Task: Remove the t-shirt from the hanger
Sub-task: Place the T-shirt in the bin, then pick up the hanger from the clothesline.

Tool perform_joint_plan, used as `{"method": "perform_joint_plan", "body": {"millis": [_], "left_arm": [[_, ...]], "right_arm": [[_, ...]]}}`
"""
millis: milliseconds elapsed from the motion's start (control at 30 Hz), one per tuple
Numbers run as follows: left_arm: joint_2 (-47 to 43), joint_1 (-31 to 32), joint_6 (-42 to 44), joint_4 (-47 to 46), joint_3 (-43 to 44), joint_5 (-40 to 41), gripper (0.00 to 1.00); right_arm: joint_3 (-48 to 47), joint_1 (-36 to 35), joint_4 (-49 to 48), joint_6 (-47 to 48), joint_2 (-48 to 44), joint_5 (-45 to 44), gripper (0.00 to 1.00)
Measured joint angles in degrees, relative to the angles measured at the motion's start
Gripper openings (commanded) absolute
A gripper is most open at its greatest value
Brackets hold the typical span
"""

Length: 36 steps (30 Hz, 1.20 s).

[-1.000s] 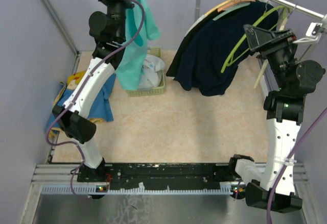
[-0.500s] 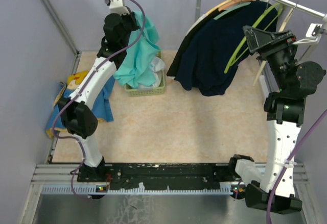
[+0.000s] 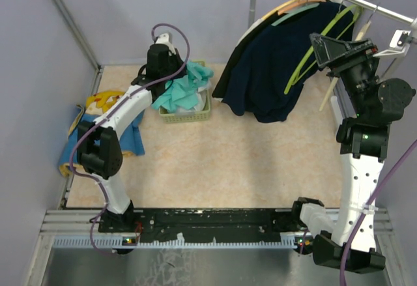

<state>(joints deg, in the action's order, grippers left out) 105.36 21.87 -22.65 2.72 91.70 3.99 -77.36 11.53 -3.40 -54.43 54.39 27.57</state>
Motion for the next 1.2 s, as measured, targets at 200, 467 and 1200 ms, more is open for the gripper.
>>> {"method": "perform_joint_plan", "body": {"millis": [200, 467, 1200], "left_arm": [[-0.85, 0.0, -3.8, 3.15, -5.44, -2.43, 0.09], [-0.92, -0.68, -5.62, 8.33, -5.92, -5.01, 0.94], [-18.91, -1.03, -1.44, -4.35, 7.28, -26.47, 0.98]], "right_arm": [[-0.42, 0.0, 1.01, 0.63, 0.0, -0.26, 0.67], [-2.25, 0.0, 3.02, 2.27, -0.07, -0.55, 0.68], [-4.5, 0.0, 4.81, 3.96, 0.13, -1.18, 0.65]]}}
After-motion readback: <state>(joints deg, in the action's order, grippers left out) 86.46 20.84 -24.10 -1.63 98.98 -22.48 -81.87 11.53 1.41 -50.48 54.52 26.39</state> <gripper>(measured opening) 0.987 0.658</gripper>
